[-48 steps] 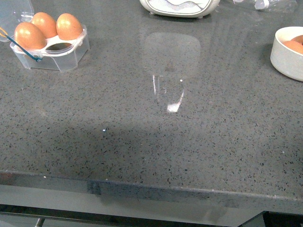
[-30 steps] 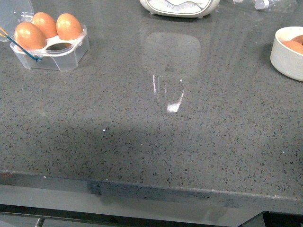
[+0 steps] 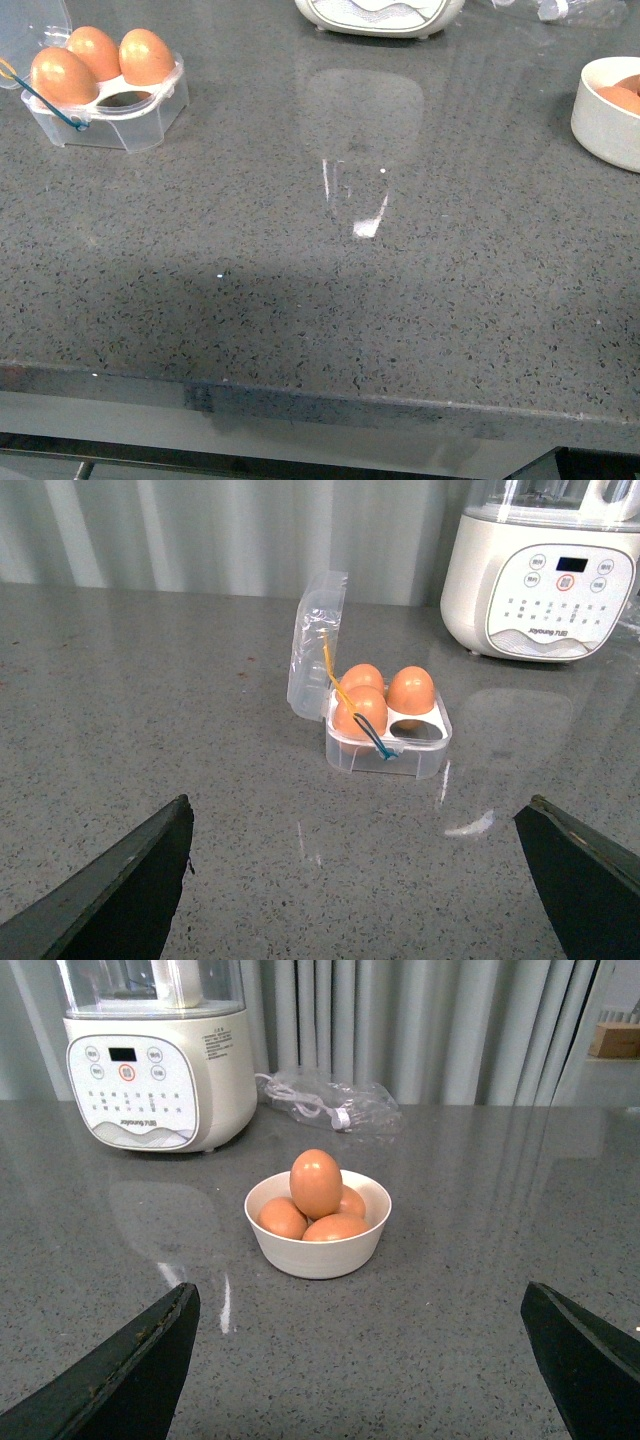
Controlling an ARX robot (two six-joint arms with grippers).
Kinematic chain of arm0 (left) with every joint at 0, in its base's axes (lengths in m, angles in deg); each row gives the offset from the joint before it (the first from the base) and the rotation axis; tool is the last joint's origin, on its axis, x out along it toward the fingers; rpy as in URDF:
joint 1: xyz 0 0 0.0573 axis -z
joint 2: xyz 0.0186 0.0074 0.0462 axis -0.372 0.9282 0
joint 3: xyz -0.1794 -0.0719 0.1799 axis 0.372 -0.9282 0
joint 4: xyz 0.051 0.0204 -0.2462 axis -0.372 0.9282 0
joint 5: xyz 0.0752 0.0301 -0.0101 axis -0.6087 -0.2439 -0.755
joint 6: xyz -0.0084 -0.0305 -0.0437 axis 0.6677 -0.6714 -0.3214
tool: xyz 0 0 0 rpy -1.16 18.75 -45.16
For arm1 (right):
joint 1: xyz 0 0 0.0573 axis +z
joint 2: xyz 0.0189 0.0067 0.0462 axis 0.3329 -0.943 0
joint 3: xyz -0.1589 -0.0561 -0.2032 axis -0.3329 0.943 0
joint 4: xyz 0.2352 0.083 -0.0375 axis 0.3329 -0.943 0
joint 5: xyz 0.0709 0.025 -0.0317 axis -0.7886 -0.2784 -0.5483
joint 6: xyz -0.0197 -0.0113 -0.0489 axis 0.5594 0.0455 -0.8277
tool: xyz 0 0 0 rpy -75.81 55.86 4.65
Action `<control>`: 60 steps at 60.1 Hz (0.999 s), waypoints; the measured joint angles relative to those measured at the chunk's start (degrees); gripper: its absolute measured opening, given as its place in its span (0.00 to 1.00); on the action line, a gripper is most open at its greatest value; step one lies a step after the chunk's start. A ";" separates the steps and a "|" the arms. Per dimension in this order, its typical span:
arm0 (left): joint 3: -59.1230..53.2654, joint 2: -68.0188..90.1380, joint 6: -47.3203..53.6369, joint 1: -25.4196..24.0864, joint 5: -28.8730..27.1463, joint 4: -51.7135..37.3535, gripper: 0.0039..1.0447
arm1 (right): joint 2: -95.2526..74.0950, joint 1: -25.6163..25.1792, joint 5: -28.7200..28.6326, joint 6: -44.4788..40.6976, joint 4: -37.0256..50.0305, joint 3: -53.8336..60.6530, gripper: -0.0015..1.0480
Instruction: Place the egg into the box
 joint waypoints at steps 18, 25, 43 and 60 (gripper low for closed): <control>0.00 0.00 0.00 0.00 0.00 0.00 0.94 | 0.00 0.00 0.00 0.00 0.00 0.00 0.93; 0.00 0.00 0.00 0.00 0.00 0.00 0.94 | 0.00 0.00 0.00 0.00 0.00 0.00 0.93; 0.00 0.00 0.00 0.00 0.00 0.00 0.94 | 0.00 0.00 0.00 0.00 0.00 0.00 0.93; 0.00 0.00 0.00 0.00 0.02 0.02 0.94 | -8.04 5.27 15.19 9.31 -2.67 -2.32 0.93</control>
